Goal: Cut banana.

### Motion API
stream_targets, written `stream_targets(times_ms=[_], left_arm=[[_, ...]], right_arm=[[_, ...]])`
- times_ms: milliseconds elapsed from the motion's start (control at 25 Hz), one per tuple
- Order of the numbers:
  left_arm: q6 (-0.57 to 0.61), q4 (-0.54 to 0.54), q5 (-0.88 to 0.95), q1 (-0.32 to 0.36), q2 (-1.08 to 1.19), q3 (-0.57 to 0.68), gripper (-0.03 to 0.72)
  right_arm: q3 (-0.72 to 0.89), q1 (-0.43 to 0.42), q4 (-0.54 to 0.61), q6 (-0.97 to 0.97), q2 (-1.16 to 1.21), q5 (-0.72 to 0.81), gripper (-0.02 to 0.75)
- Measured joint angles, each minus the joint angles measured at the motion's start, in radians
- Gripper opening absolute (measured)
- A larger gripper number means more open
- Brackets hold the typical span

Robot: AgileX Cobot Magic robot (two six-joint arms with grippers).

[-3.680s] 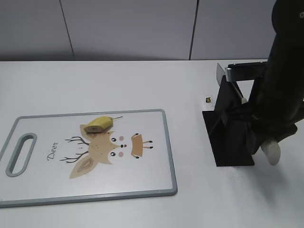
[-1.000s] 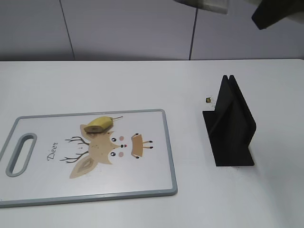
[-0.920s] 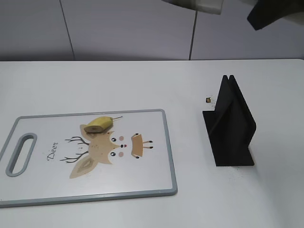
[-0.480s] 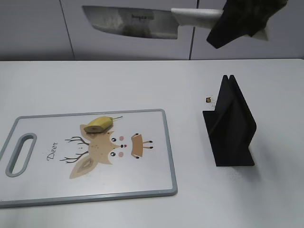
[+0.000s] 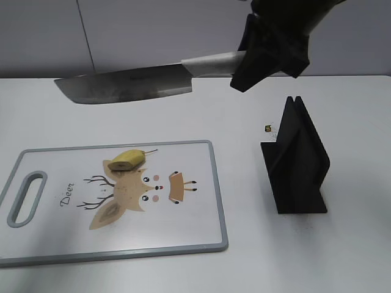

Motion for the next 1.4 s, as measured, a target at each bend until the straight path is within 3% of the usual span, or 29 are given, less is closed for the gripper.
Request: stream_targets(times_ms=[200,400,960,1240,1400], left_arm=[[0.066,-0.059,0.011,-0.030,0.095,-0.040,0.598],[0.077,0.025,0.007,-0.098,0.176,-0.040,0.594],[0.078,0.071,-0.009,-0.105,0.292,-0.040,0.587],[0.062,0.101,-0.020,-0.105,0.327,-0.040,0.521],[0.043,0.093,-0.020,-0.105,0.338,-0.040,0.422]], right_arm=[[-0.067,0.038,0.033,-0.038,0.090,-0.001,0.163],[-0.110,0.077,0.043,-0.044,0.153,-0.019,0.163],[-0.113,0.093,0.060,-0.044,0.200,-0.071,0.163],[-0.113,0.093,0.060,-0.044,0.200,-0.071,0.163],[-0.113,0.093,0.060,-0.044,0.200,-0.071,0.163]])
